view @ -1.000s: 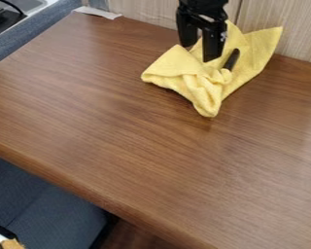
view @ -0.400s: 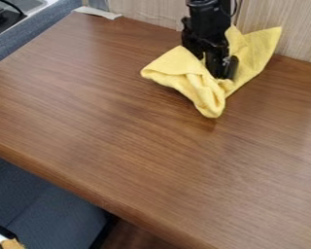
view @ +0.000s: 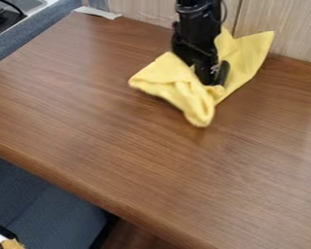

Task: He moved the cloth

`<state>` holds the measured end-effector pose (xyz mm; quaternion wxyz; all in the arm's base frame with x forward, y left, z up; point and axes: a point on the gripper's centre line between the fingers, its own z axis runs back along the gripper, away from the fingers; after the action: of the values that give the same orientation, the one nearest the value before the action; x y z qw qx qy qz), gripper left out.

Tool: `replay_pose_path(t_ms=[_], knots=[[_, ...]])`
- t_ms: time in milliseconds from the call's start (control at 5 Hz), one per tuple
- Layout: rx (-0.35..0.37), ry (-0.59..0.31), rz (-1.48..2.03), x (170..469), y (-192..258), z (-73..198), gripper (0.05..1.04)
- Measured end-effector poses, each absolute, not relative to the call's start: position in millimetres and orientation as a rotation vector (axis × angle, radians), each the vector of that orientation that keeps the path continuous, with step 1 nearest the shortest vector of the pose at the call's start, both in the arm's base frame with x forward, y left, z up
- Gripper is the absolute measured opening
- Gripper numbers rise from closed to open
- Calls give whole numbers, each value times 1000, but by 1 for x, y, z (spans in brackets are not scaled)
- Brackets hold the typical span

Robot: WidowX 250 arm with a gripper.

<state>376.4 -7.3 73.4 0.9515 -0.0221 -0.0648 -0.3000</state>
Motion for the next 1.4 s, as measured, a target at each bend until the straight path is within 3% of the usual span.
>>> replay_pose_path(t_ms=[800,1400], knots=[[37,-73,-515,305,65,82,999],[46,-72,-535,291,70,88,999]])
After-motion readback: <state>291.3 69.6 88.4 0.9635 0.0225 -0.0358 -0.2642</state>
